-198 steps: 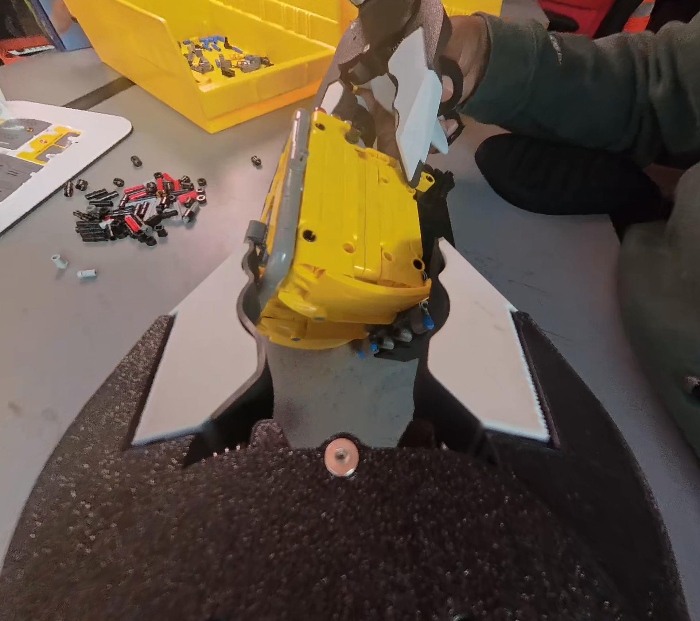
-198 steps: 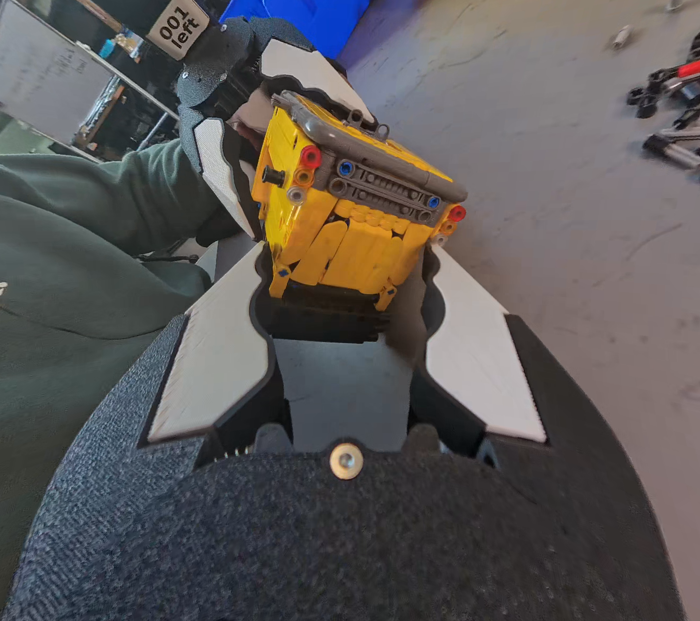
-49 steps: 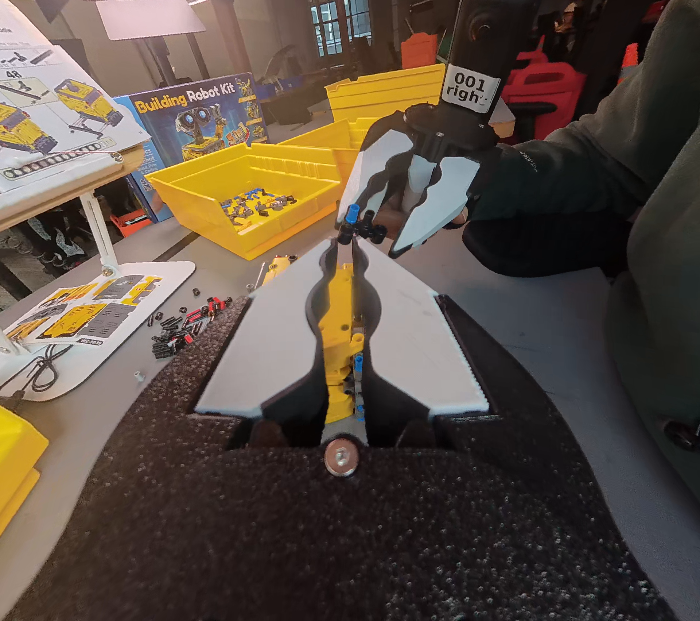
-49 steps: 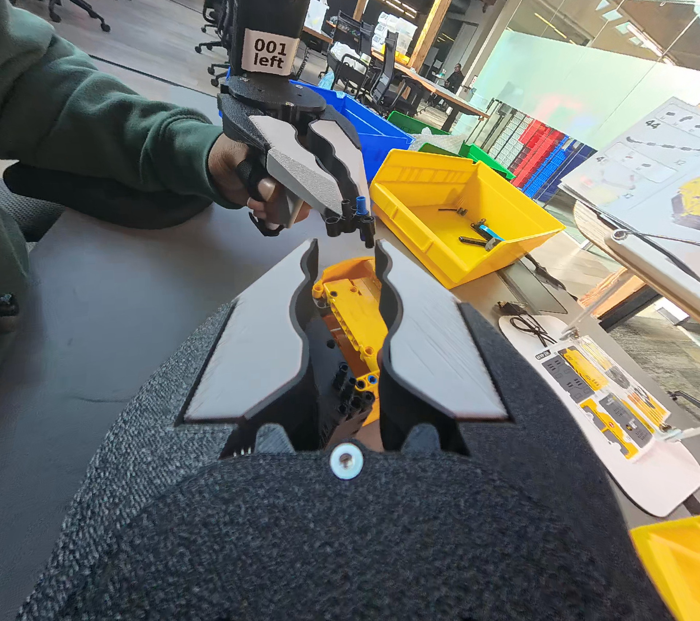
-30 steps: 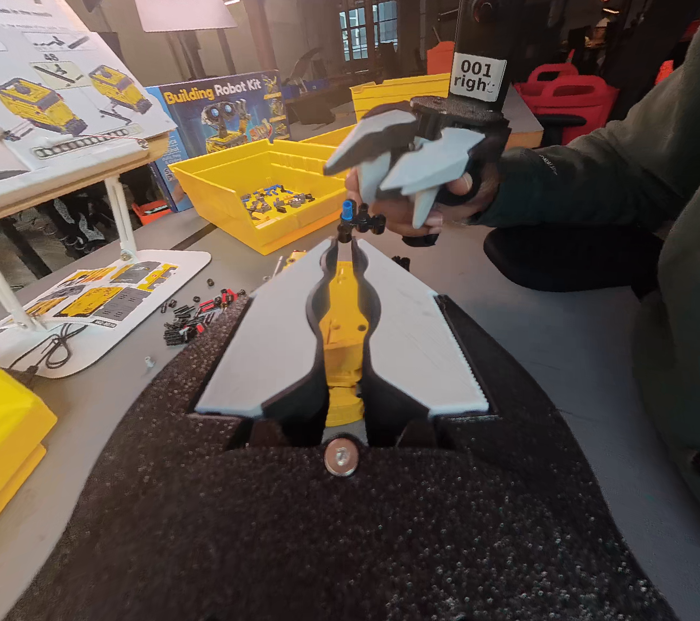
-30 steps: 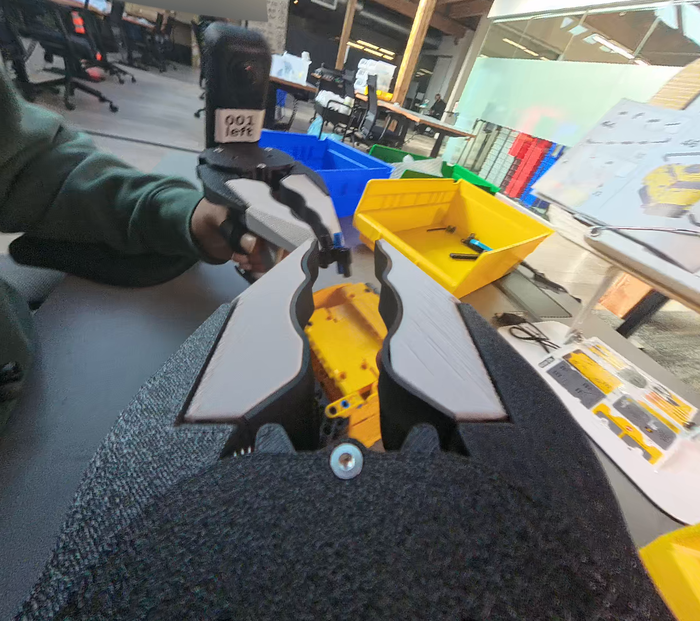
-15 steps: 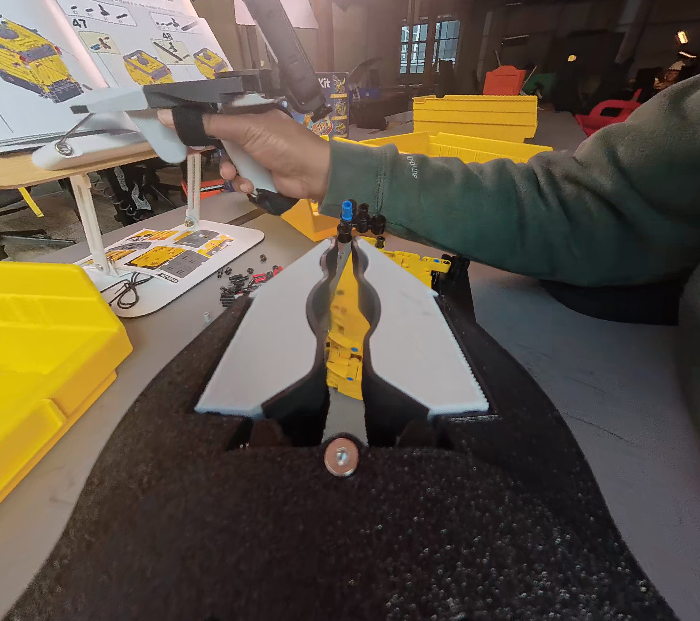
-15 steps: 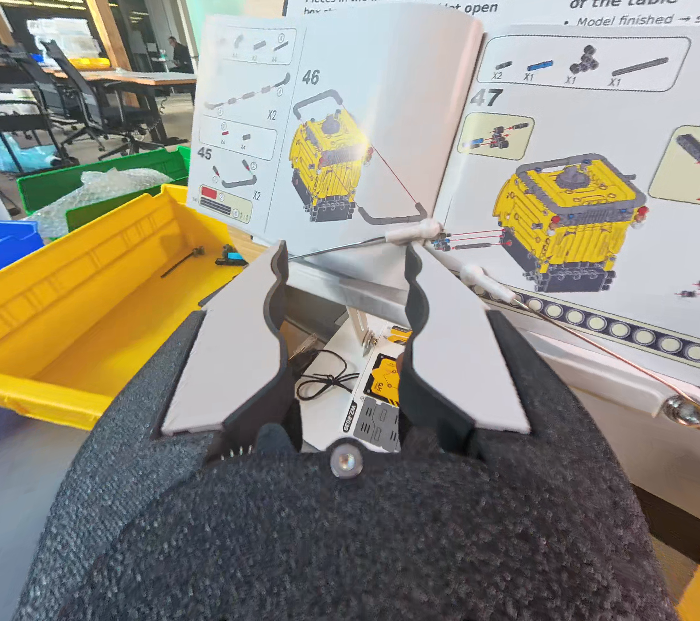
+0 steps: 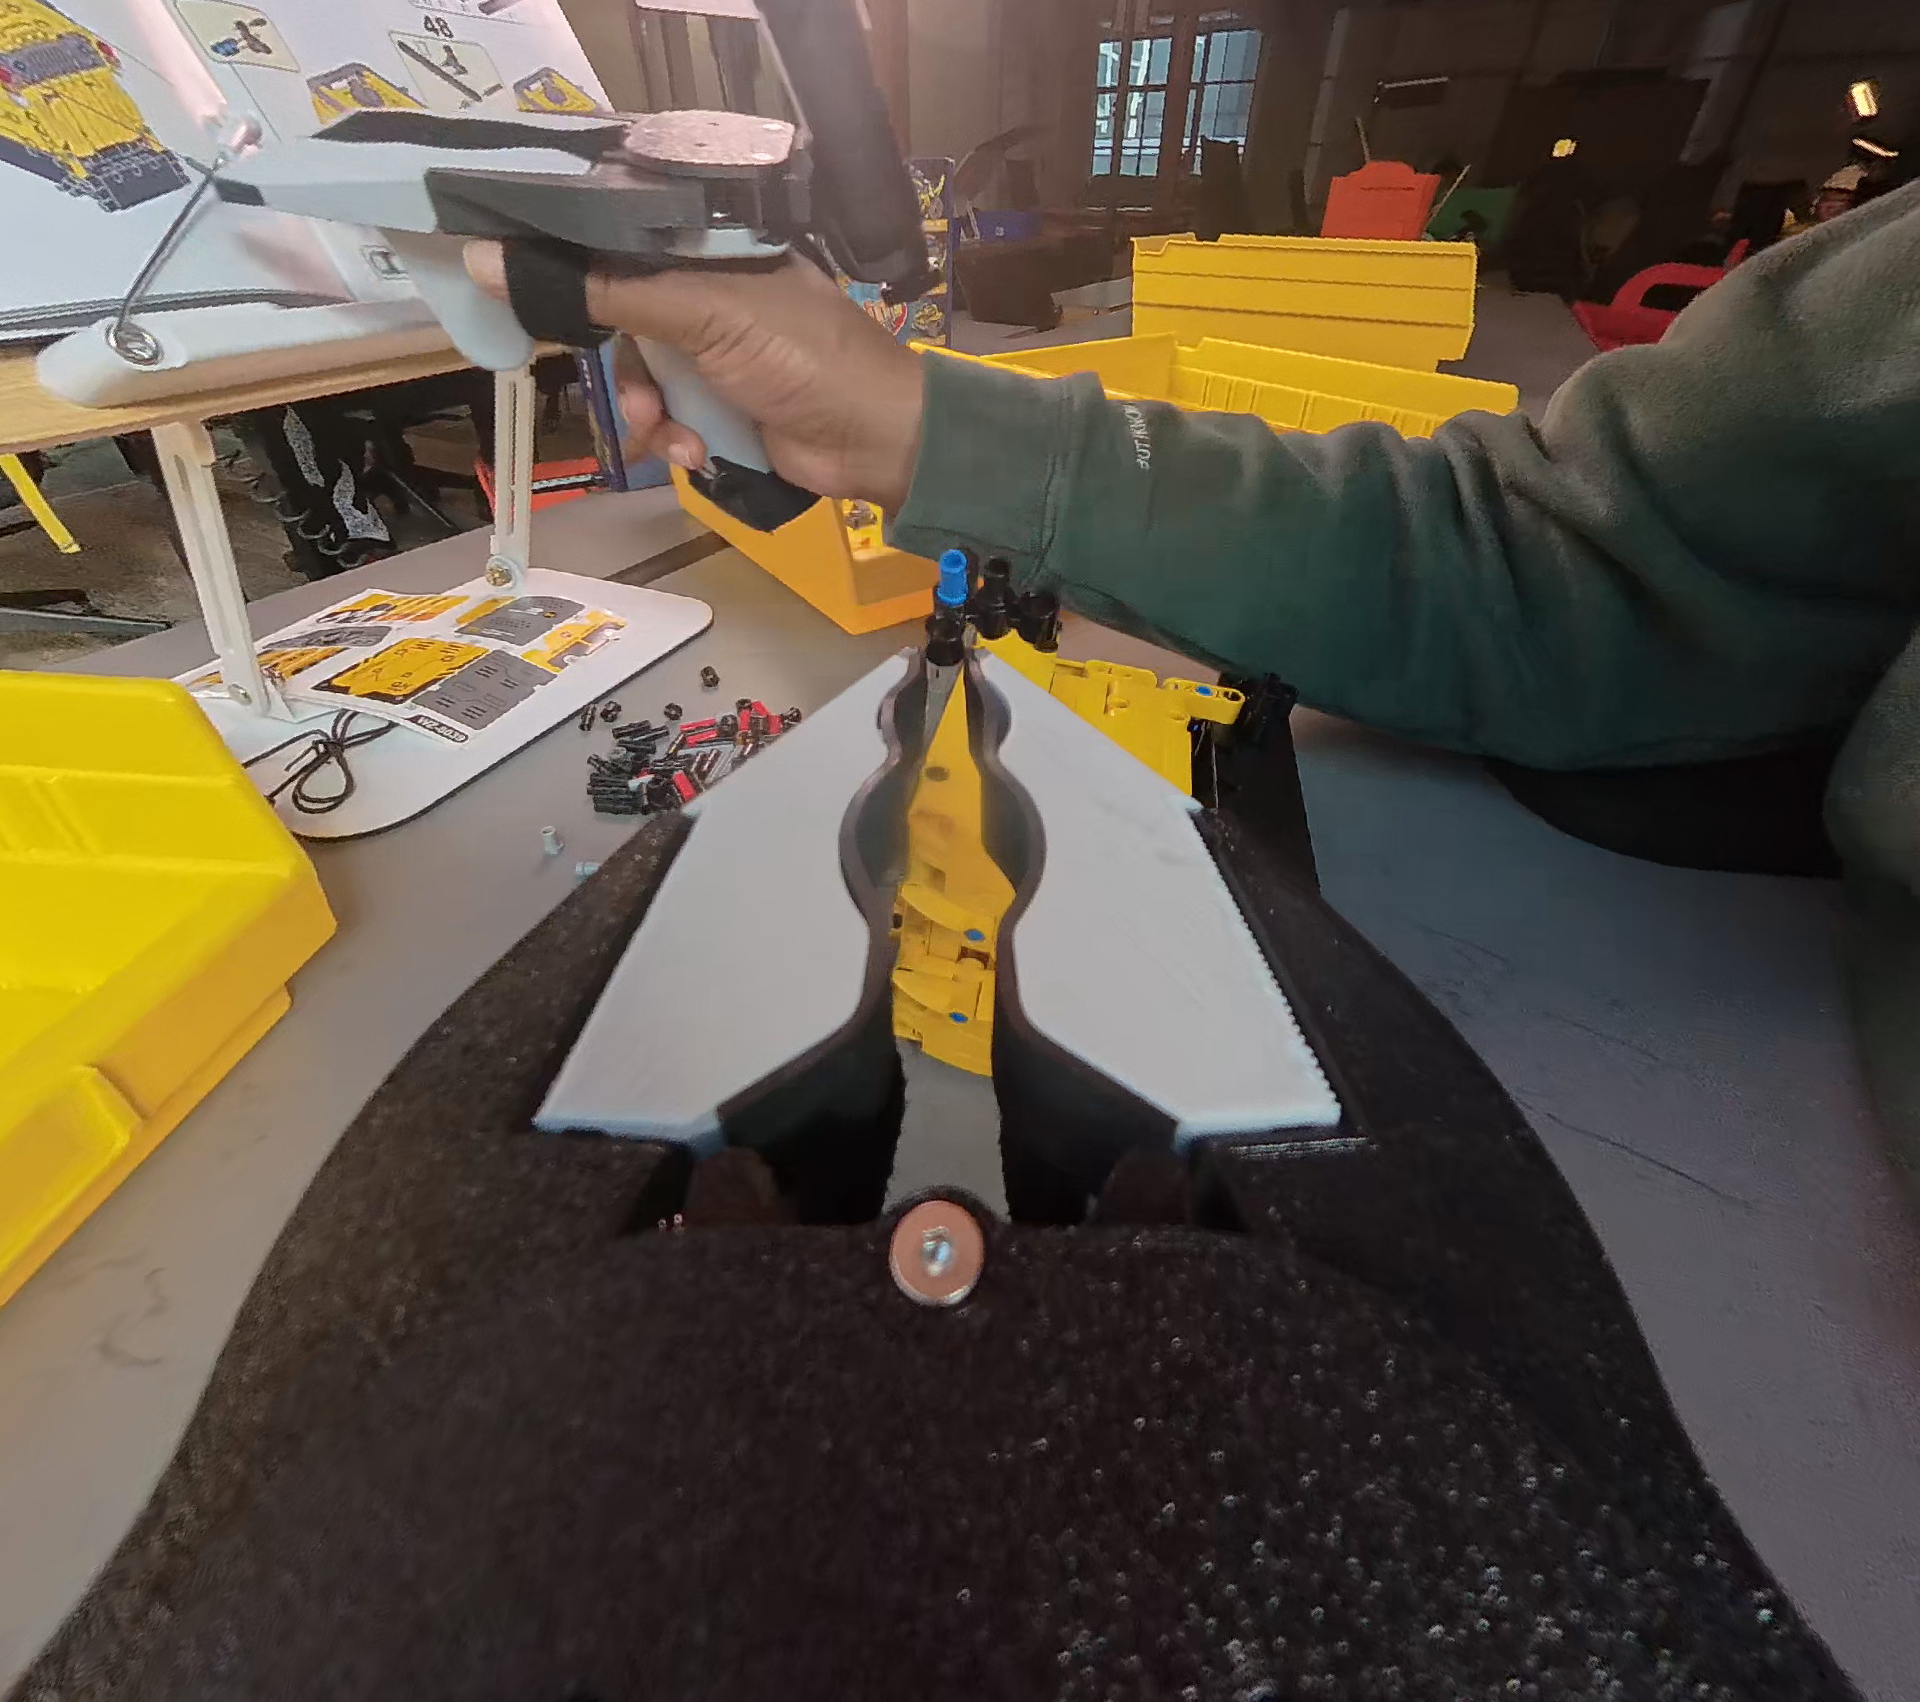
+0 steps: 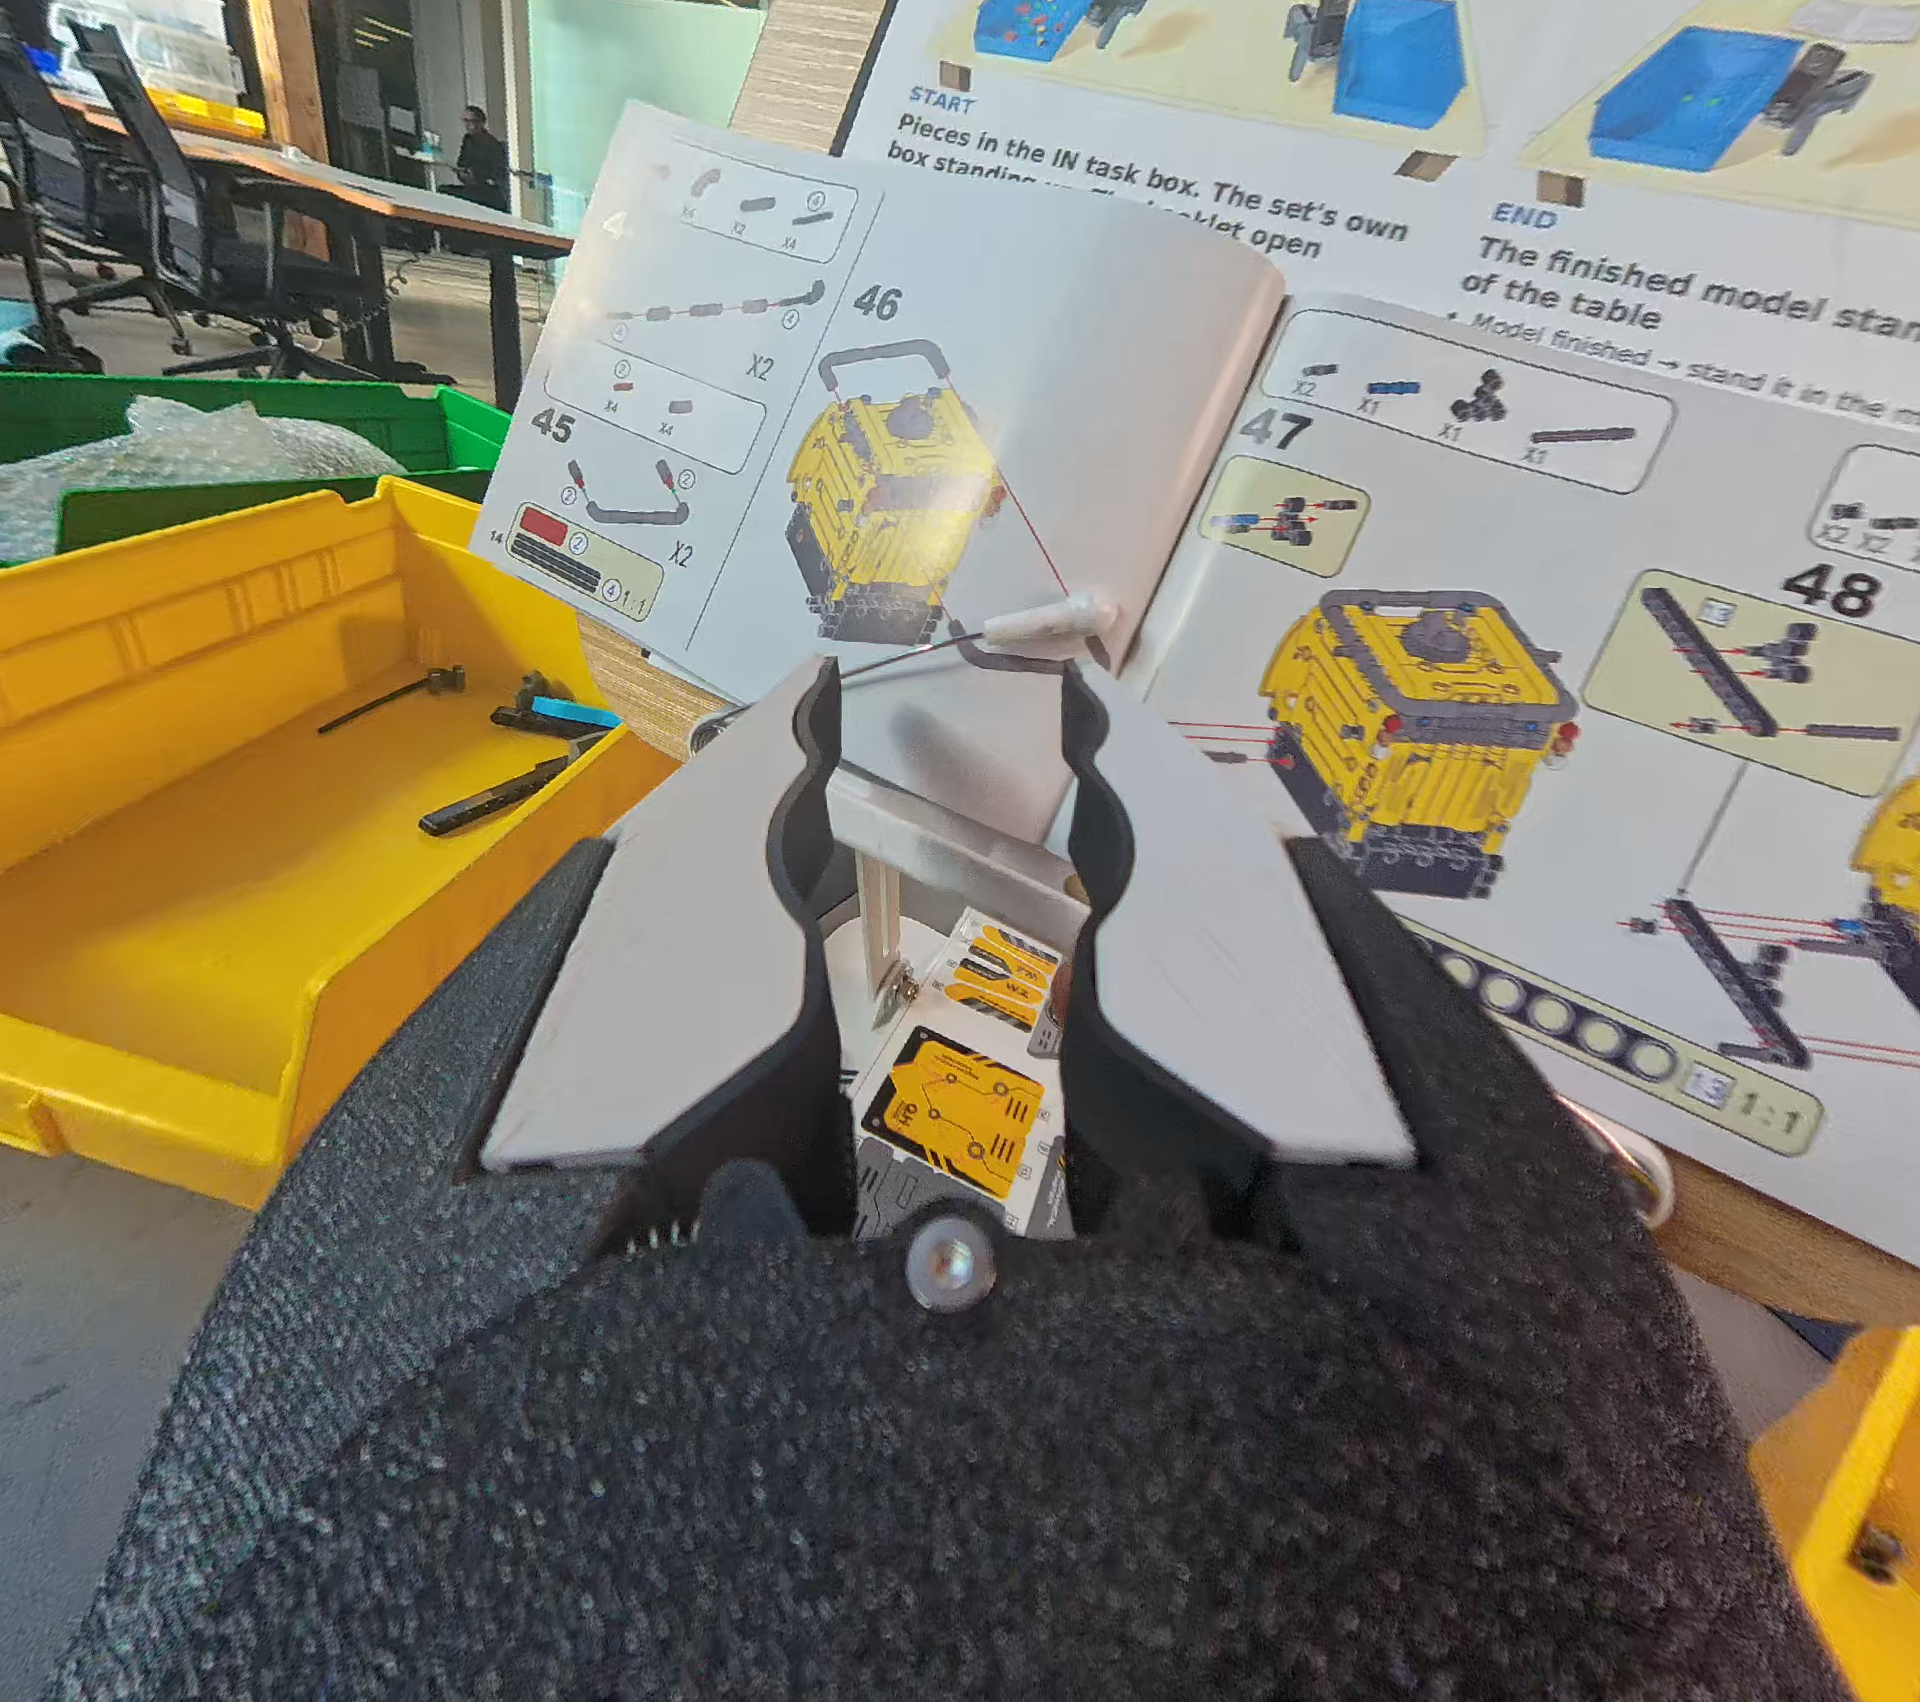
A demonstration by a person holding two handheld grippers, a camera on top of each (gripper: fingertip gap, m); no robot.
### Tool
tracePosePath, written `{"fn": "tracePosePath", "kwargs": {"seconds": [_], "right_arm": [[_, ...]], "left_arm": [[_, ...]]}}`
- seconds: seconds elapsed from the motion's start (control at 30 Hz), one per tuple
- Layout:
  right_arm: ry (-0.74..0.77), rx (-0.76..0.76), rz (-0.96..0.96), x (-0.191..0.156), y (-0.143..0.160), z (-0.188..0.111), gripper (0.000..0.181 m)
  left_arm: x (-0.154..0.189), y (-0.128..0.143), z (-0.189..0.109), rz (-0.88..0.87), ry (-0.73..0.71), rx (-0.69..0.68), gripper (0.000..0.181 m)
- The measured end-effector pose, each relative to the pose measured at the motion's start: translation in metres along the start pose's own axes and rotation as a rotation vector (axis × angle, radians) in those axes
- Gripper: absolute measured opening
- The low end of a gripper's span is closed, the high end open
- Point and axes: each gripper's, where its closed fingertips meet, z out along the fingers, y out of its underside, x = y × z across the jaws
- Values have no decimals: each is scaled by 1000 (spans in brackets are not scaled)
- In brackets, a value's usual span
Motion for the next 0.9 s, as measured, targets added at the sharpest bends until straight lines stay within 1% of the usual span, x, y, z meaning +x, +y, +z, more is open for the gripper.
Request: {"fn": "tracePosePath", "kwargs": {"seconds": [0.07, 0.1, 0.17, 0.2, 0.27, 0.43, 0.7, 0.9], "right_arm": [[24, -15, -10, 16, 0, -14, 42], [40, -51, -30, 26, 5, -19, 39], [48, -145, -72, 40, 18, -26, 25], [49, -150, -87, 45, 18, -30, 15], [35, -172, -106, 49, 22, -35, 8], [36, -252, -147, 53, 41, -31, 7], [135, -236, -160, 72, 43, -29, 0], [150, -232, -147, 75, 42, -27, 0]], "left_arm": [[-2, -1, -1, -6, -5, 7, 5], [-2, -2, -1, -9, -4, 10, 5], [-1, -2, -1, -15, 0, 12, 6], [-1, -2, 0, -16, 3, 10, 5], [0, 1, 1, -15, 7, 1, 6], [0, 4, 2, -15, 2, -8, 5], [-1, 4, 2, -30, 4, -3, 5], [-1, 4, 2, -47, 14, 3, 6]]}}
